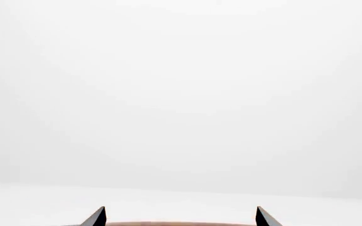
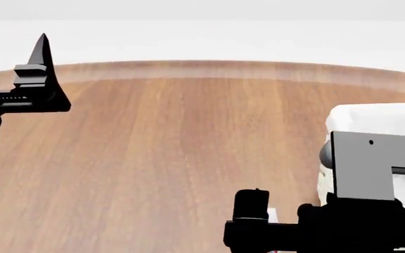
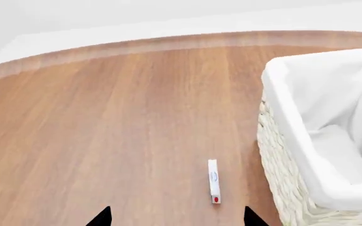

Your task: Pick up the alphabet soup and the cream cheese box, and put them in the basket.

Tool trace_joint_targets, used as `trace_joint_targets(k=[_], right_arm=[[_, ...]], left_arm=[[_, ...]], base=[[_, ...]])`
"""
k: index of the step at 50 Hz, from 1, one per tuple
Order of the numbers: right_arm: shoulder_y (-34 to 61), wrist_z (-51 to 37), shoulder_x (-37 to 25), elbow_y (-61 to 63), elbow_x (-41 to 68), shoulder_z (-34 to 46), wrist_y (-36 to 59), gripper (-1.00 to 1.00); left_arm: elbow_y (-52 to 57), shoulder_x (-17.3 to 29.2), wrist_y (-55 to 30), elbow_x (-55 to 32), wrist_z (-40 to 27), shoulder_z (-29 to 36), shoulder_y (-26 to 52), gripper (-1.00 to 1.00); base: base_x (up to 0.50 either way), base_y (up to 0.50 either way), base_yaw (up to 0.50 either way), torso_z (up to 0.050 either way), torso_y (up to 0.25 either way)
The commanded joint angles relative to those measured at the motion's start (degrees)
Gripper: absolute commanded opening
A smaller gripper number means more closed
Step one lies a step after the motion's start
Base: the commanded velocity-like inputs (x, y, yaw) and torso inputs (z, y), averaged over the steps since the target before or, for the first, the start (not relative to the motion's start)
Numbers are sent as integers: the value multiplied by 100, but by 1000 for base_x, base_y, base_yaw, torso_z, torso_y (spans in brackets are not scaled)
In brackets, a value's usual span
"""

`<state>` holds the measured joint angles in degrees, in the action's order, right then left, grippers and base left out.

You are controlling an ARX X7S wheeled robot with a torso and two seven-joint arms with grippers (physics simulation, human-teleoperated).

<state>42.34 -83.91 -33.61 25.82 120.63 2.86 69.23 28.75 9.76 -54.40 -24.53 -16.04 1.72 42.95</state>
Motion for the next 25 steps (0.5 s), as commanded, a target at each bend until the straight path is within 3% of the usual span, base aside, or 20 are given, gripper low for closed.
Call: trace_joint_targets(k=[1, 15, 25], right_arm=[[-966, -185, -530, 170, 685, -58, -763, 100], [-2138, 239, -576, 109, 298, -814, -1133, 100], [-2434, 140, -896, 293, 323, -1573, -1506, 100]], left_arm=[[-130, 38, 107, -7, -8, 7, 0, 100], [-224, 76, 208, -18, -32, 27, -31, 100], [-302, 107, 313, -4, -35, 73, -84, 100]], base=[[0, 0, 0, 0, 0], [0, 0, 0, 0, 0], [0, 0, 0, 0, 0]])
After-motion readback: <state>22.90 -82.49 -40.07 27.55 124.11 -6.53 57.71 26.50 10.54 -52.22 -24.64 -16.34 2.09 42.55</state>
